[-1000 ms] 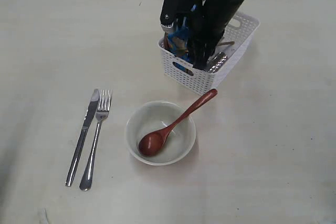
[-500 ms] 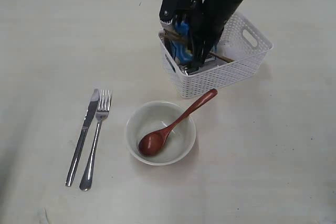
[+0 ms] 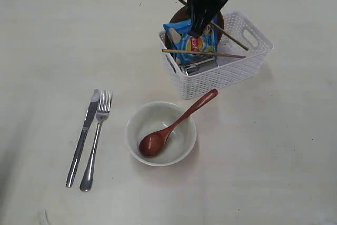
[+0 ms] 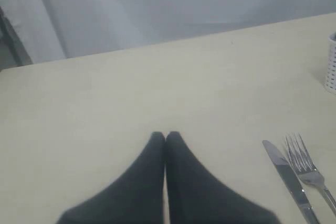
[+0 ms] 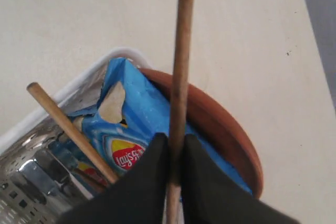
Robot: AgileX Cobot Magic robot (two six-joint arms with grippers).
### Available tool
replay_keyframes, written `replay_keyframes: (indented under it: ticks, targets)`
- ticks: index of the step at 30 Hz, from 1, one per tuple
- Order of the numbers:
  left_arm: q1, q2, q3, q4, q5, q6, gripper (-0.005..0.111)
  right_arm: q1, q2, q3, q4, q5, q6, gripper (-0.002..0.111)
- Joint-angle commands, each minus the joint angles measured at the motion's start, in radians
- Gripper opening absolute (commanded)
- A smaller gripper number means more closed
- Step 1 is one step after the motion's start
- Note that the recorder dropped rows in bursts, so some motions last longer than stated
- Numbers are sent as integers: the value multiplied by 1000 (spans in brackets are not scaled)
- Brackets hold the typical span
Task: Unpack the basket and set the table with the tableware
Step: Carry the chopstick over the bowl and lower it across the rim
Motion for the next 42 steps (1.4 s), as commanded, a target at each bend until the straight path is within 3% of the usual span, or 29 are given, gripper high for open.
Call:
replay_keyframes:
  ticks: [1, 11, 22, 27, 30, 34, 42]
  targets:
    - [-2, -6, 3, -2, 2, -6, 0, -5, -63, -1, 0, -10, 19, 0]
    - [-2, -6, 3, 0, 2, -6, 0, 71, -212, -1, -28, 143, 19, 0]
    - [-2, -6, 3, 0, 2, -6, 0, 358, -281, -1, -236, 330, 61, 0]
    - [-2, -6, 3, 0, 2, -6, 0, 469, -278, 59, -282, 335, 92, 0]
    - [-2, -6, 3, 0, 2, -6, 0, 518, -278, 125, -304, 332, 153, 0]
    - [-2, -6, 3, 0, 2, -6, 0, 564, -276, 180, -336, 351, 379, 0]
    - [-2, -6, 3, 0, 2, -6, 0, 613, -218, 187, -264, 366, 427, 0]
